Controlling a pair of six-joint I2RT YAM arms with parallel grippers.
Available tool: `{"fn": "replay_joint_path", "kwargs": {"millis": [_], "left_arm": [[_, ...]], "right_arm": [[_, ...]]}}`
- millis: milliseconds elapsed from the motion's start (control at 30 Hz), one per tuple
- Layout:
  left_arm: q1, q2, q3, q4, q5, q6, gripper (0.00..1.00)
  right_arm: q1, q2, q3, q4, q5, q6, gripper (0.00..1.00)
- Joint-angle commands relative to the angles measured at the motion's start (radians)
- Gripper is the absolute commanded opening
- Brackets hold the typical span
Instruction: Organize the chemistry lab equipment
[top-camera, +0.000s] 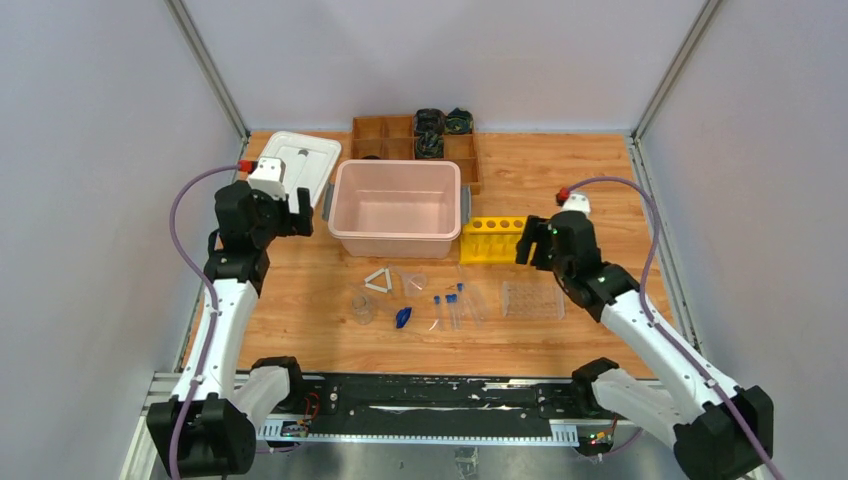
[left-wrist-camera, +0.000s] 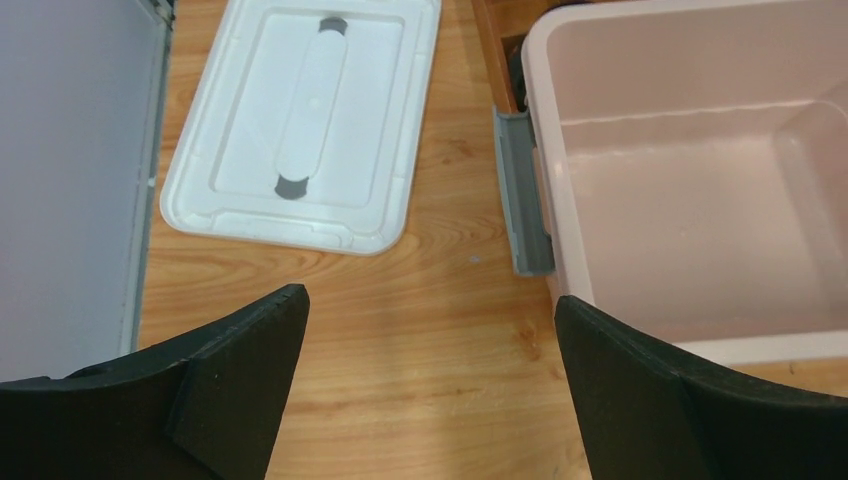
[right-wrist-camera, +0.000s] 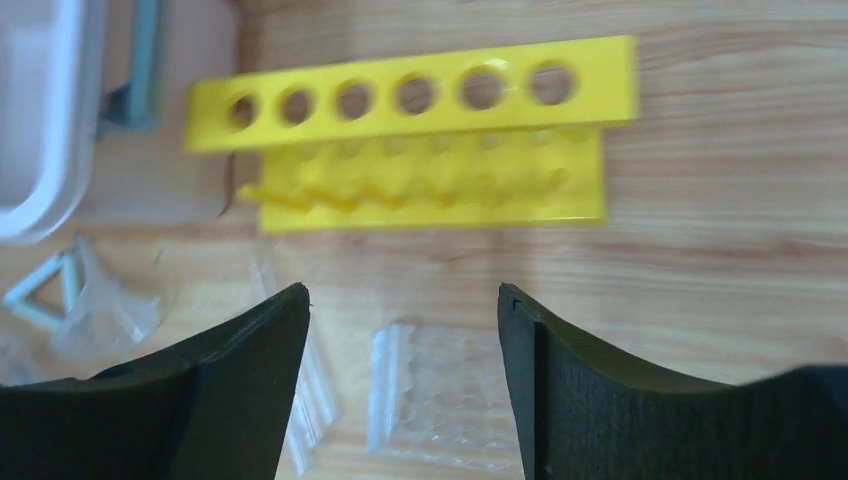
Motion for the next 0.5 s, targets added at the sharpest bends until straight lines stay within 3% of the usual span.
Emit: {"fn": "replay_joint_path", "kwargs": {"millis": [0, 200, 300, 467], "left_arm": [[0.010, 0.007, 0.085, -0.254, 0.060, 0.016, 1.00], [0.011, -0.039, 0.099, -0.295, 0.085, -0.007, 1.00], [0.009, -0.066, 0.099, -0.305, 0.092, -0.016, 1.00], [0.010, -0.083, 0.099, -0.319, 0.111, -0.033, 1.00]], "right_arm": [[0.220, -0.004, 0.037, -0.088, 0.103, -0.003, 0.68], [0.387, 0.155, 0.014, 0.015, 0.103, 0.005, 0.55], [0.410, 0.259, 0.020, 0.086, 0.065, 0.006, 0.48], [0.420, 0.372, 0.031, 0.176, 0.021, -0.004, 0.46]]}}
